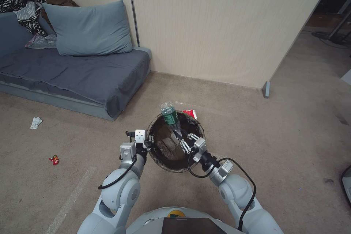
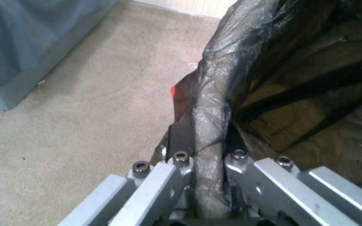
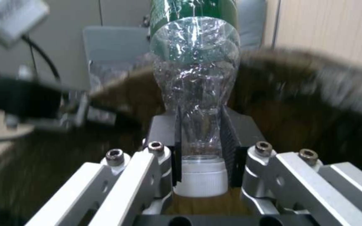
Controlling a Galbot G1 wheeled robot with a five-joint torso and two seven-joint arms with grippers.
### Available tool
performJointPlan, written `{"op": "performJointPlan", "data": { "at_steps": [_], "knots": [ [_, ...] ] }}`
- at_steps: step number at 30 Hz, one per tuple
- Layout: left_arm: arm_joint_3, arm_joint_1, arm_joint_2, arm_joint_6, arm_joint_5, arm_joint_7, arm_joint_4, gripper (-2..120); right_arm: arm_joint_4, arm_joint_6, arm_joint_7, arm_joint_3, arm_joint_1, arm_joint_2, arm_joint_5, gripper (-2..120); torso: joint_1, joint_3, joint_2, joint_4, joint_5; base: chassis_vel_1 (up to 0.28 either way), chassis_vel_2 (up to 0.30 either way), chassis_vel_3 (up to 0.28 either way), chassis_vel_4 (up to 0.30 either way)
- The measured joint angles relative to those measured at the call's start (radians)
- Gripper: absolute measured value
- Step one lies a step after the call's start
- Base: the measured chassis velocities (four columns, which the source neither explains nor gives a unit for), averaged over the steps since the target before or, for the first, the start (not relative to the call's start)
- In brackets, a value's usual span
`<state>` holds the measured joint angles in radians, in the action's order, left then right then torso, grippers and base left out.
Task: Pick up the trash bin, then pick up the garbage from the floor and place it into the trash bin.
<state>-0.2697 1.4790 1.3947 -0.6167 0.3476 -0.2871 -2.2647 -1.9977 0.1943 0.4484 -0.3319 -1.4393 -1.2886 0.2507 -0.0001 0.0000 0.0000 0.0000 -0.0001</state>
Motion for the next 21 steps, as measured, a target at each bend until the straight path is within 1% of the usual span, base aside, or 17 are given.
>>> {"op": "performJointPlan", "data": {
  "at_steps": [1, 2, 4, 5, 7, 8, 9, 10, 11, 12, 15, 16, 18, 19, 21],
  "knots": [
    [0.0, 0.0, 0.0, 0.0, 0.0, 0.0, 0.001, 0, 0.011, 0.006, 0.002, 0.003, -0.003, -0.002, -0.009, 25, 0.0, 0.0, 0.0, 0.0, 0.0, 0.0, 0.0, 0.0, 0.0],
    [0.0, 0.0, 0.0, 0.0, 0.0, 0.0, 0.001, 0, 0.011, 0.006, 0.002, 0.003, -0.003, -0.002, -0.009, 25, 0.0, 0.0, 0.0, 0.0, 0.0, 0.0, 0.0, 0.0, 0.0],
    [0.0, 0.0, 0.001, 0.0, 0.0, 0.0, 0.001, 0, 0.027, 0.015, 0.005, 0.007, -0.01, -0.006, -0.02, 33, 0.0, 0.0, 0.0, 0.0, 0.0001, 0.0, 0.0, 0.0, 0.0],
    [0.0, 0.0, 0.001, 0.0, 0.0, 0.0, 0.001, 0, 0.027, 0.015, 0.005, 0.007, -0.01, -0.006, -0.02, 33, 0.0, 0.0, 0.0, 0.0, 0.0001, 0.0, 0.0, 0.0, 0.0],
    [-0.002, -0.002, 0.002, 0.0, 0.0, 0.0, 0.001, 0, 0.055, 0.027, 0.009, 0.011, -0.016, -0.013, -0.041, 47, 0.0, 0.0, 0.0, -0.0001, 0.0001, 0.0, 0.0, 0.0, 0.0],
    [-0.002, -0.002, 0.002, 0.0, 0.0, 0.0, 0.001, 0, 0.055, 0.027, 0.009, 0.011, -0.016, -0.013, -0.041, 47, 0.0, 0.0, 0.0, -0.0001, 0.0001, 0.0, 0.0, 0.0, 0.0],
    [-0.001, -0.002, 0.004, 0.0, -0.001, 0.0, 0.0, 0, 0.069, 0.028, 0.014, 0.012, -0.018, -0.016, -0.055, 52, 0.0, 0.0, 0.0, 0.0, 0.0, 0.0, 0.0, 0.0, 0.0],
    [-0.001, -0.002, 0.005, 0.0, -0.001, 0.0, 0.0, 0, 0.077, 0.03, 0.015, 0.013, -0.018, -0.017, -0.061, 55, 0.0, 0.0, 0.0, 0.0, 0.0, 0.0, 0.0, 0.0, 0.0],
    [-0.001, -0.002, 0.005, 0.0, -0.001, 0.0, -0.001, 0, 0.084, 0.032, 0.015, 0.014, -0.018, -0.019, -0.067, 61, 0.0, 0.0, 0.0, 0.0, 0.0001, 0.0, 0.0, 0.0, 0.0],
    [-0.001, -0.002, 0.005, 0.0, -0.001, 0.0, -0.001, 0, 0.084, 0.032, 0.015, 0.014, -0.018, -0.019, -0.067, 61, 0.0, 0.0, 0.0, 0.0, 0.0001, 0.0, 0.0, 0.0, 0.0],
    [-0.006, -0.002, 0.003, 0.0, -0.001, 0.0, -0.005, 0, 0.103, 0.041, 0.016, 0.013, -0.016, -0.023, -0.08, 78, 0.0, 0.0, 0.0, 0.0, 0.0, 0.0, 0.0, 0.0, 0.0],
    [-0.006, -0.002, 0.003, 0.0, -0.001, 0.0, -0.005, 0, 0.103, 0.041, 0.016, 0.013, -0.016, -0.023, -0.08, 78, 0.0, 0.0, 0.0, 0.0, 0.0, 0.0, 0.0, 0.0, 0.0],
    [-0.007, -0.002, 0.002, 0.0, 0.0, 0.0, -0.007, 0, 0.105, 0.041, 0.016, 0.012, -0.015, -0.023, -0.08, 88, 0.0, 0.0, 0.0, 0.0, 0.0, 0.0, 0.0, 0.0, 0.0],
    [-0.007, -0.002, 0.002, 0.0, 0.0, 0.0, -0.007, 0, 0.105, 0.041, 0.016, 0.012, -0.015, -0.023, -0.08, 88, 0.0, 0.0, 0.0, 0.0, 0.0, 0.0, 0.0, 0.0, 0.0],
    [-0.007, -0.003, 0.002, 0.0, 0.001, 0.001, -0.007, 0, 0.105, 0.041, 0.015, 0.007, -0.013, -0.022, -0.079, 97, 0.0, 0.0, 0.0, 0.0, 0.0, 0.0, 0.0, 0.0, 0.0]
  ]
}}
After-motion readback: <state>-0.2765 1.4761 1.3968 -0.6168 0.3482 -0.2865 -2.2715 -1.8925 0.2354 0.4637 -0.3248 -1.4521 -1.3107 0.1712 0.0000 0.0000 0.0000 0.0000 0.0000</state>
